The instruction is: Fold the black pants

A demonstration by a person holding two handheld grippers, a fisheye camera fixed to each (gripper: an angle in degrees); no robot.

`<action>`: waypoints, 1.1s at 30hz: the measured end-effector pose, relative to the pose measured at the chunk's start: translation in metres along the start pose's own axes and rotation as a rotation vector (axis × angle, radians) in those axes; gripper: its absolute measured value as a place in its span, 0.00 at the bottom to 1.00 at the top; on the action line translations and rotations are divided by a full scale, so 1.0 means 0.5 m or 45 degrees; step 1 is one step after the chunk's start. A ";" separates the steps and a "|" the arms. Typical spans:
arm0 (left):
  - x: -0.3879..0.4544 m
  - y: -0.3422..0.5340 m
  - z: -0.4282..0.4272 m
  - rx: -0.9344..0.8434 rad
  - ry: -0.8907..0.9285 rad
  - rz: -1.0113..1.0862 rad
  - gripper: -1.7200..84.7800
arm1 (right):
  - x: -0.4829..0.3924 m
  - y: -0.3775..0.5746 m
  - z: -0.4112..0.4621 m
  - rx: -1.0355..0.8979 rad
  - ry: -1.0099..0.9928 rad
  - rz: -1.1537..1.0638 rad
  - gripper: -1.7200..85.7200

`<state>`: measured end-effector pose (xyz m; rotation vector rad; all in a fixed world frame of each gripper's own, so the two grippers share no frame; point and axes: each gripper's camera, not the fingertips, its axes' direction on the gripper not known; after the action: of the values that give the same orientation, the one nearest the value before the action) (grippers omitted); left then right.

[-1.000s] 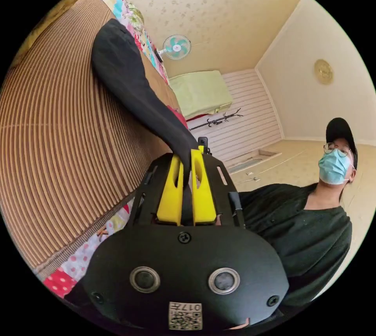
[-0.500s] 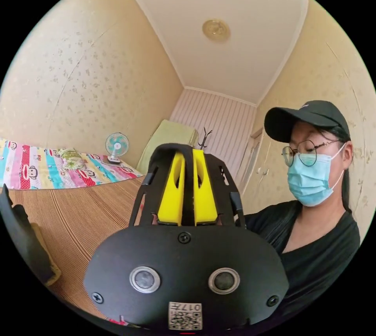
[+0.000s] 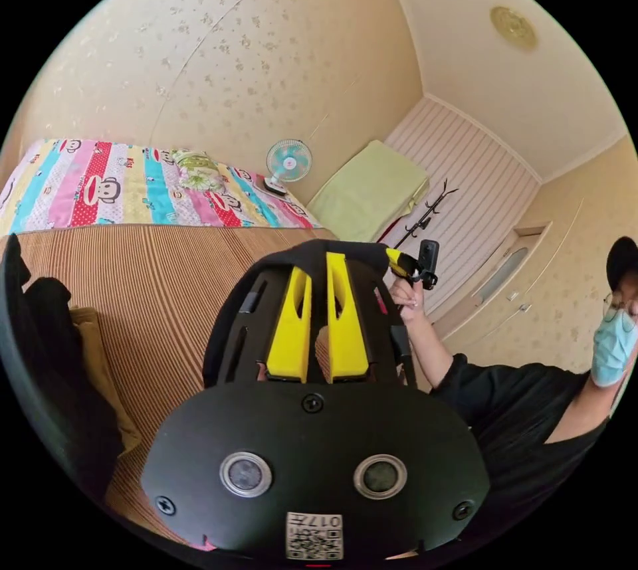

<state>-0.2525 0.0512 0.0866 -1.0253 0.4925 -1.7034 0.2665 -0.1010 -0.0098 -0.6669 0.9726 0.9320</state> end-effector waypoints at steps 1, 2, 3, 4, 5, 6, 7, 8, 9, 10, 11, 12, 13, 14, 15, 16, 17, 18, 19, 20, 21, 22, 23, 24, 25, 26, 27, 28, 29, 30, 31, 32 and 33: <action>-0.016 0.088 0.036 -0.084 0.041 -0.046 0.07 | 0.016 0.091 0.018 -0.081 -0.010 0.035 0.05; -0.023 0.137 0.054 -0.127 0.062 -0.085 0.07 | 0.024 0.142 0.025 -0.120 -0.024 0.064 0.05; -0.031 0.242 0.086 -0.200 0.122 -0.160 0.07 | 0.036 0.252 0.033 -0.195 -0.068 0.134 0.05; -0.033 0.343 0.111 -0.269 0.177 -0.244 0.08 | 0.043 0.361 0.039 -0.281 -0.106 0.227 0.05; -0.033 0.392 0.121 -0.310 0.194 -0.288 0.08 | 0.043 0.414 0.041 -0.325 -0.110 0.277 0.05; -0.033 0.479 0.133 -0.394 0.175 -0.393 0.09 | 0.041 0.508 0.039 -0.409 -0.083 0.392 0.06; -0.036 0.546 0.130 -0.448 0.104 -0.508 0.12 | 0.039 0.583 0.024 -0.452 -0.038 0.526 0.06; -0.038 0.570 0.122 -0.456 0.079 -0.556 0.13 | 0.040 0.614 0.010 -0.448 -0.033 0.589 0.06; -0.042 0.596 0.098 -0.423 0.051 -0.625 0.14 | 0.048 0.657 -0.022 -0.391 -0.038 0.706 0.08; -0.049 0.598 0.069 -0.340 0.027 -0.668 0.15 | 0.064 0.680 -0.058 -0.285 -0.012 0.810 0.11; -0.053 0.591 0.057 -0.293 0.015 -0.677 0.15 | 0.074 0.684 -0.074 -0.226 0.004 0.843 0.12; -0.066 0.565 0.042 -0.215 -0.004 -0.675 0.17 | 0.095 0.678 -0.096 -0.121 0.034 0.861 0.16; -0.083 0.526 0.044 -0.176 -0.013 -0.659 0.19 | 0.121 0.656 -0.102 -0.053 0.066 0.850 0.18; -0.092 0.504 0.050 -0.166 -0.019 -0.647 0.20 | 0.135 0.640 -0.098 -0.034 0.077 0.833 0.19; -0.110 0.456 0.071 -0.154 -0.042 -0.623 0.21 | 0.164 0.604 -0.081 -0.019 0.100 0.796 0.20; -0.127 0.410 0.100 -0.146 -0.064 -0.602 0.21 | 0.196 0.568 -0.051 -0.036 0.115 0.758 0.21; -0.136 0.389 0.118 -0.147 -0.068 -0.592 0.21 | 0.213 0.552 -0.033 -0.055 0.128 0.750 0.22; -0.152 0.353 0.161 -0.185 -0.065 -0.581 0.22 | 0.250 0.527 0.012 -0.118 0.155 0.759 0.22; -0.168 0.330 0.212 -0.269 -0.055 -0.603 0.22 | 0.283 0.514 0.059 -0.192 0.160 0.794 0.22; -0.173 0.325 0.241 -0.326 -0.042 -0.624 0.22 | 0.292 0.512 0.082 -0.229 0.158 0.792 0.22; -0.171 0.325 0.283 -0.396 -0.001 -0.655 0.21 | 0.292 0.511 0.118 -0.276 0.158 0.761 0.21; -0.152 0.335 0.291 -0.356 -0.025 -0.699 0.21 | 0.283 0.522 0.143 -0.302 0.115 0.777 0.20; -0.136 0.341 0.291 -0.344 -0.035 -0.703 0.20 | 0.276 0.531 0.155 -0.321 0.061 0.785 0.20; -0.104 0.357 0.302 -0.390 -0.039 -0.678 0.20 | 0.259 0.558 0.184 -0.373 -0.056 0.803 0.20; -0.070 0.377 0.295 -0.369 -0.093 -0.650 0.19 | 0.236 0.587 0.185 -0.318 -0.075 0.834 0.19; -0.058 0.389 0.289 -0.372 -0.102 -0.657 0.18 | 0.227 0.600 0.182 -0.300 -0.073 0.861 0.19; -0.046 0.412 0.283 -0.413 -0.054 -0.705 0.16 | 0.211 0.619 0.182 -0.335 -0.089 0.881 0.17; -0.036 0.436 0.269 -0.434 0.046 -0.747 0.13 | 0.197 0.629 0.182 -0.389 -0.158 0.909 0.15; -0.031 0.449 0.258 -0.425 0.099 -0.775 0.12 | 0.189 0.633 0.179 -0.385 -0.215 0.917 0.14; -0.012 0.472 0.225 -0.371 0.185 -0.814 0.11 | 0.165 0.633 0.175 -0.369 -0.321 0.910 0.12; 0.017 0.480 0.182 -0.303 0.222 -0.811 0.10 | 0.134 0.620 0.171 -0.350 -0.398 0.873 0.12; 0.034 0.478 0.155 -0.267 0.226 -0.792 0.10 | 0.117 0.607 0.170 -0.349 -0.435 0.847 0.11; 0.071 0.464 0.094 -0.190 0.214 -0.739 0.10 | 0.085 0.574 0.174 -0.363 -0.488 0.777 0.11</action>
<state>-0.0865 -0.0613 -0.0445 -1.2161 0.4609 -2.3087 0.0565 0.1163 -0.0306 -0.3988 0.7072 1.6926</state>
